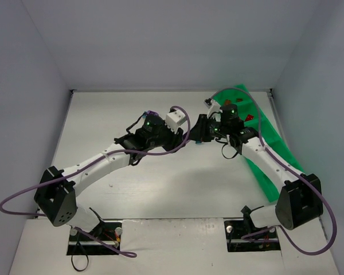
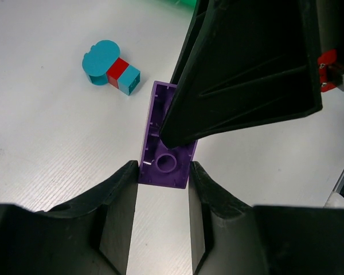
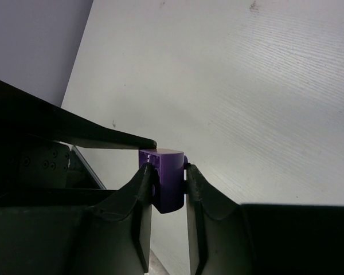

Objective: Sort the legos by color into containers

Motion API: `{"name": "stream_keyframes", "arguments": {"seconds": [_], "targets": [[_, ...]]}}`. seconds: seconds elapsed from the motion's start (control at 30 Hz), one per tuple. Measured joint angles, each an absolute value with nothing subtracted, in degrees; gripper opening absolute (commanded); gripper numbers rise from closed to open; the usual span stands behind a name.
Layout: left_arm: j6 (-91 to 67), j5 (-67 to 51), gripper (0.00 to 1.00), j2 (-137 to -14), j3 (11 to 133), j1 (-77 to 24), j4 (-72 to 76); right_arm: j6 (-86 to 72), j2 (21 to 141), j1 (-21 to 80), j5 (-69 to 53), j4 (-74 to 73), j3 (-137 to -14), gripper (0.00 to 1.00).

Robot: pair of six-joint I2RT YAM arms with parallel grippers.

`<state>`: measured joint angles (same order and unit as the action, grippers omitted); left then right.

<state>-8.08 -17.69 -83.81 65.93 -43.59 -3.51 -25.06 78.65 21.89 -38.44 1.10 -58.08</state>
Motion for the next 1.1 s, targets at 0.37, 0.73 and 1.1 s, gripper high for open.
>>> {"name": "stream_keyframes", "arguments": {"seconds": [0.37, 0.73, 1.1], "targets": [[-10.5, -14.0, 0.82, -83.7, 65.8, -43.8, -2.1, -23.7, 77.5, 21.5, -27.7, -0.2, -56.5, 0.00], [-17.2, -3.7, 0.82, -80.0, 65.3, -42.5, -8.3, -26.8, 64.5, 10.6, 7.0, -12.0, -52.8, 0.00], [-22.6, 0.5, 0.82, -78.3, 64.9, -39.9, -16.8, -32.0, 64.9, -3.6, 25.7, -20.9, -52.2, 0.00]]}}
